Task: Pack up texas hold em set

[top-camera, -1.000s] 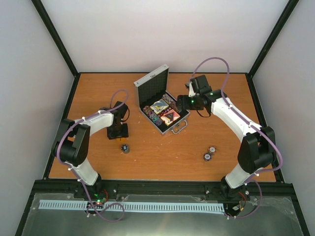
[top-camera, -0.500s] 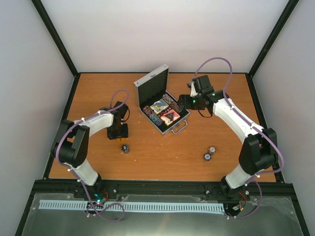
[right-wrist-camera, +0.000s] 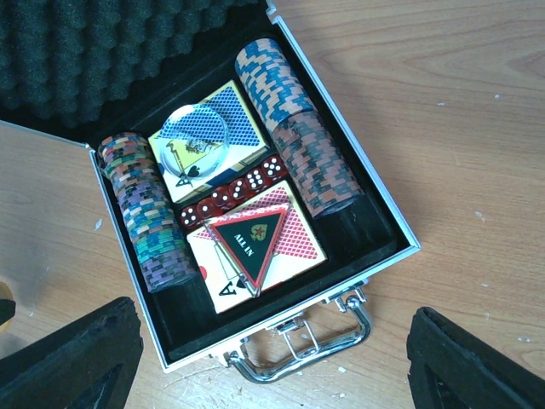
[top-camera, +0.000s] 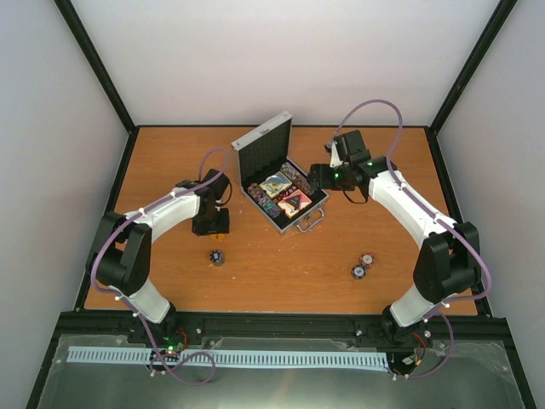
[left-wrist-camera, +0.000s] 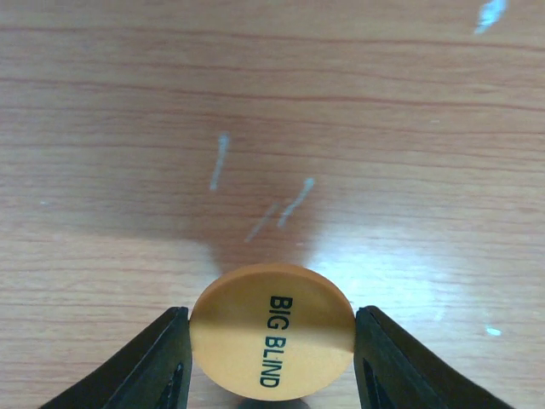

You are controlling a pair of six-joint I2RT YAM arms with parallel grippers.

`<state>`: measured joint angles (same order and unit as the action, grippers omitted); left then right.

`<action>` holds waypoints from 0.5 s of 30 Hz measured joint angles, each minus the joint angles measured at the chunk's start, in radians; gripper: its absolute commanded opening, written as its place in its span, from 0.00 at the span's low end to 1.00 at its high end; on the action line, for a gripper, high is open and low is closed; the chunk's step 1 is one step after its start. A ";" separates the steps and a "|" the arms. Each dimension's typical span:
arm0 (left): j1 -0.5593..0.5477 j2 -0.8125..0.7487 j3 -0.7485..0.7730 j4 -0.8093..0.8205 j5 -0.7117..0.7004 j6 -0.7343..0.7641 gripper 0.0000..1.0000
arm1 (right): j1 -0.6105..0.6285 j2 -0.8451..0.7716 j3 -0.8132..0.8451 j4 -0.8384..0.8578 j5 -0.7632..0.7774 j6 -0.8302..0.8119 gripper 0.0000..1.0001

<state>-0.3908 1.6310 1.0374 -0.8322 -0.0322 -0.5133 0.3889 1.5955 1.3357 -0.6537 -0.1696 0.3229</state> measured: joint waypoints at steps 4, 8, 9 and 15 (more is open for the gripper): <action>-0.032 0.000 0.034 -0.006 0.019 -0.001 0.48 | -0.002 0.000 -0.002 0.001 0.000 0.000 0.85; -0.069 0.000 0.070 -0.012 0.030 -0.002 0.47 | -0.003 0.000 -0.005 0.000 0.000 0.000 0.85; -0.079 0.000 0.079 -0.014 0.032 -0.005 0.47 | -0.003 -0.001 -0.006 0.000 0.000 0.000 0.85; -0.167 0.014 0.155 -0.036 0.041 -0.016 0.47 | -0.005 -0.010 -0.009 0.000 0.001 0.000 0.85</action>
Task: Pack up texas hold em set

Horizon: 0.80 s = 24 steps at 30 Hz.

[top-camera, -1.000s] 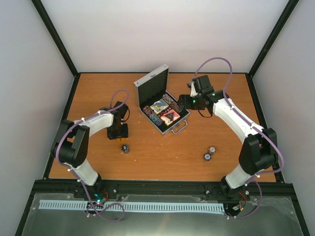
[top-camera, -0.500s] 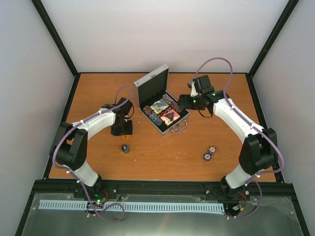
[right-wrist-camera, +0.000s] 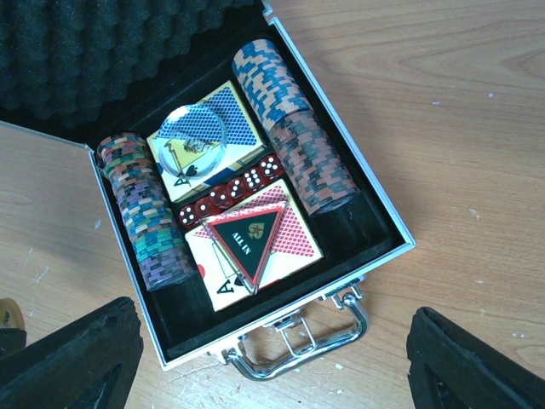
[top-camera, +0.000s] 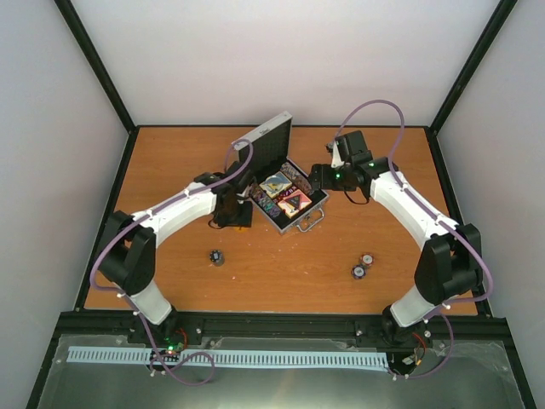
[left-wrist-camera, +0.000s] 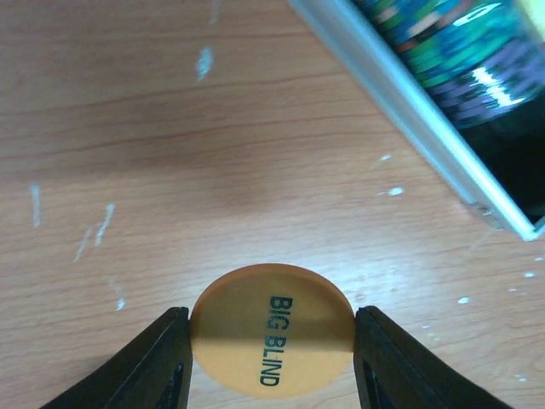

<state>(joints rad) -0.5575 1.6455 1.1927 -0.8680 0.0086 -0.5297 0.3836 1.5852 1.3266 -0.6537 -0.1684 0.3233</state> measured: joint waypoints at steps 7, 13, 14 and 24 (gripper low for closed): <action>-0.046 0.116 0.158 -0.005 0.005 -0.002 0.47 | -0.006 -0.017 -0.007 0.002 0.000 0.000 0.85; -0.048 0.287 0.383 -0.009 0.001 0.014 0.47 | -0.012 -0.034 -0.023 0.006 0.002 0.000 0.85; -0.048 0.312 0.420 -0.010 -0.001 0.019 0.47 | -0.013 -0.035 -0.024 0.007 0.002 0.000 0.85; -0.048 0.515 0.694 -0.028 -0.001 0.069 0.68 | -0.032 -0.054 -0.034 0.006 0.011 0.000 0.86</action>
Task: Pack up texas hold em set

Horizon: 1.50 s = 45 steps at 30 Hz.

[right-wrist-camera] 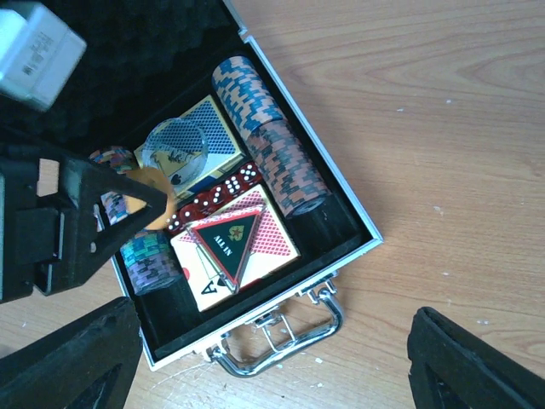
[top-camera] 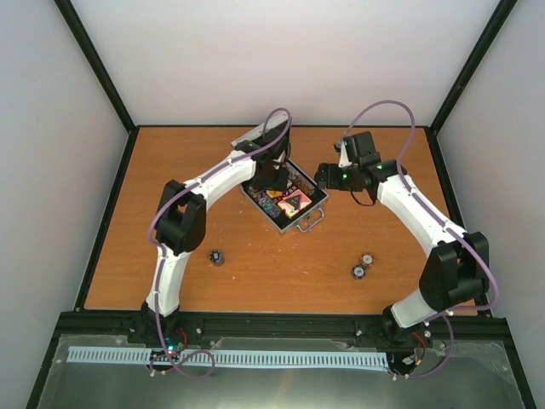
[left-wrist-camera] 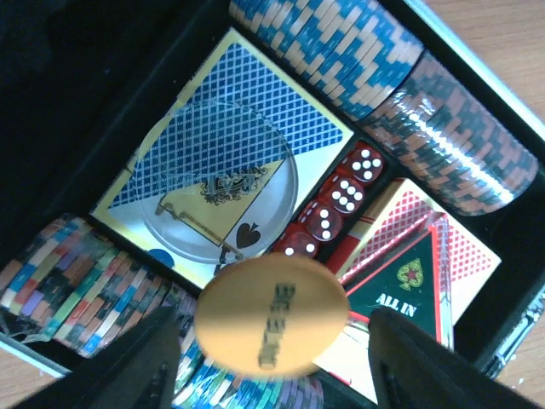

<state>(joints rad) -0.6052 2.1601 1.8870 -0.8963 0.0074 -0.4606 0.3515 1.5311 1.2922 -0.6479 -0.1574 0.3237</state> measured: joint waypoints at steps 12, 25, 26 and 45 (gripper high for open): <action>-0.001 -0.030 -0.059 -0.008 0.046 0.015 0.89 | -0.052 -0.103 -0.103 -0.029 0.040 0.001 0.90; -0.001 -0.513 -0.646 0.048 0.121 0.033 0.89 | -0.202 -0.158 -0.241 -0.136 0.052 0.023 0.90; -0.001 -0.532 -0.670 0.046 0.120 0.031 0.89 | -0.209 -0.158 -0.250 -0.151 0.055 0.030 0.90; 0.004 -0.737 -0.910 0.060 0.086 -0.104 0.97 | -0.233 -0.205 -0.441 -0.346 0.071 0.140 0.81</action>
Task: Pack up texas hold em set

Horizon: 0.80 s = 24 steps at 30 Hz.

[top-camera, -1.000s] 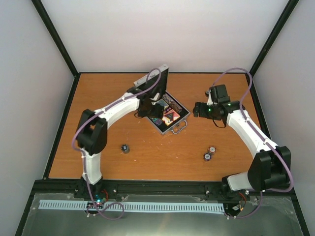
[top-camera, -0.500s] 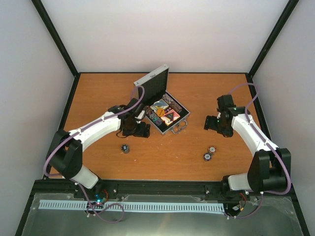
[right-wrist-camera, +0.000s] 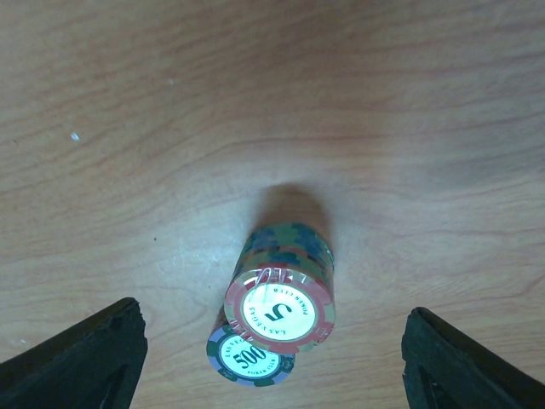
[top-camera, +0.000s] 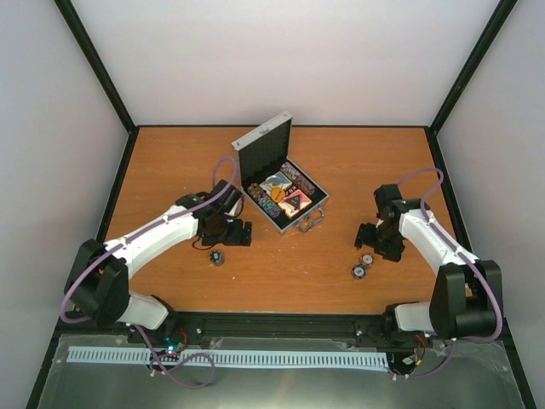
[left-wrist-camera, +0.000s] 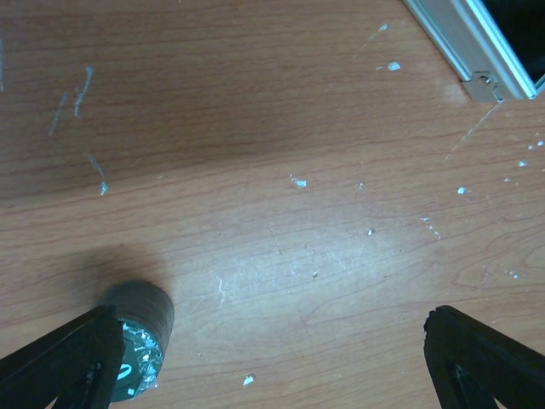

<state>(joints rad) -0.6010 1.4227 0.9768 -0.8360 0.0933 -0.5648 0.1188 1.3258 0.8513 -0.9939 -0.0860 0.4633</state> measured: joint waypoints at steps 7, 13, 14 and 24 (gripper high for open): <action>0.001 -0.033 -0.003 -0.002 -0.004 -0.004 0.98 | 0.000 0.029 -0.051 0.025 -0.065 0.018 0.75; 0.001 -0.038 -0.008 -0.003 -0.004 -0.005 0.98 | 0.000 0.051 -0.104 0.053 -0.089 0.028 0.72; 0.001 -0.038 -0.008 -0.003 -0.004 -0.005 0.98 | 0.000 0.051 -0.110 0.055 -0.089 0.030 0.71; 0.001 -0.061 -0.013 -0.019 -0.013 -0.005 0.98 | 0.000 0.090 -0.121 0.123 -0.089 0.058 0.57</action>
<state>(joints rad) -0.6003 1.3617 0.9642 -0.8555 0.0799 -0.5697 0.1184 1.4158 0.7300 -0.8711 -0.1745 0.5209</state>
